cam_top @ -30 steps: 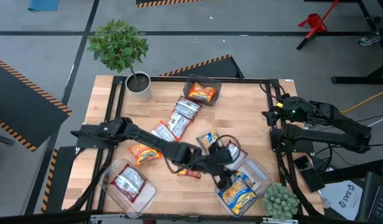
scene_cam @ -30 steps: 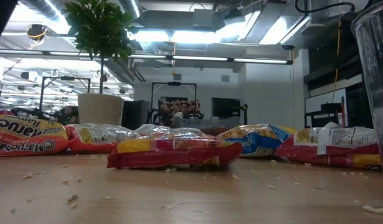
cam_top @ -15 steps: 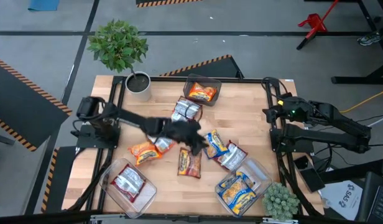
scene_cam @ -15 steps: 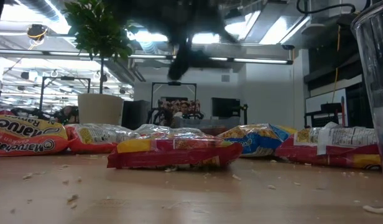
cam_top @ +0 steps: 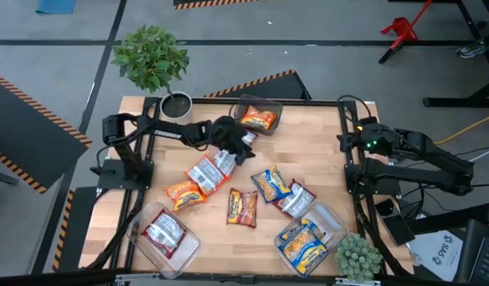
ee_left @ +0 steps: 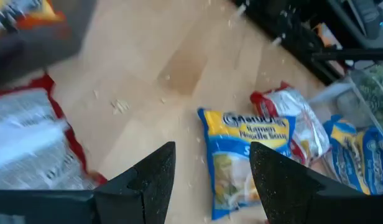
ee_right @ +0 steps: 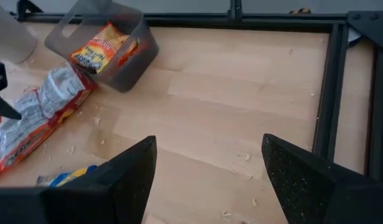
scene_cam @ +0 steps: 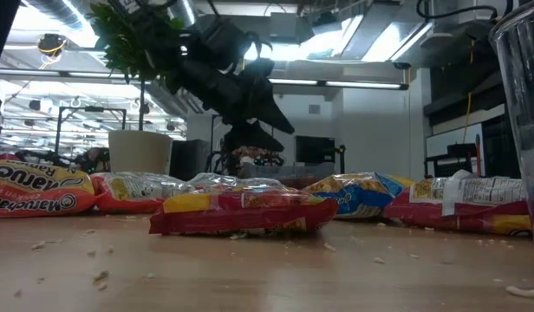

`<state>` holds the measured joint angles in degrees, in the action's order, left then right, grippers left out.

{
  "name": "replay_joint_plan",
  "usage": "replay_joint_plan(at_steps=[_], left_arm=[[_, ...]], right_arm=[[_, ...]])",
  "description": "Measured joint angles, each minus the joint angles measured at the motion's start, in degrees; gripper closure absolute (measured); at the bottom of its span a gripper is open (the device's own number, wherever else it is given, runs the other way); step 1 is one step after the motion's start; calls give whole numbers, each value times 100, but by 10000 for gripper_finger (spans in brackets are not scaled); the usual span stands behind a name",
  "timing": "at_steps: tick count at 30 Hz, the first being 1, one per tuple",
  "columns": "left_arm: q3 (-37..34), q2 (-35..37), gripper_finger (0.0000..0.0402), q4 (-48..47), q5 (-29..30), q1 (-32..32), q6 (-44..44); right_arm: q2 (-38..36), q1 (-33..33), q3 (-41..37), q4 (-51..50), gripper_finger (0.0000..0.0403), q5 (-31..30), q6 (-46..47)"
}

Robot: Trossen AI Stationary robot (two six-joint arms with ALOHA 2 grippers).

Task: Sort Maruchan noodles
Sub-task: Put the blue noodle pack into the right transparent bin

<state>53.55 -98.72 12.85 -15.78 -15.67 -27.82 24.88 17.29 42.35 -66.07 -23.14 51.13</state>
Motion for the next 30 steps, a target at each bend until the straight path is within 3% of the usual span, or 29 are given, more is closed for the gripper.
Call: replay_joint_plan(at_steps=[6,18,30], left_arm=[[-105,-267,202,457,0,214,179],[473,-1438,202,534,145,544,141],[594,-1694,202,577,276,908,56]], right_arm=[[0,-1,0,0,123,-178,160],[0,1,0,0,123,-210,160],[0,1,0,0,123,-181,116]])
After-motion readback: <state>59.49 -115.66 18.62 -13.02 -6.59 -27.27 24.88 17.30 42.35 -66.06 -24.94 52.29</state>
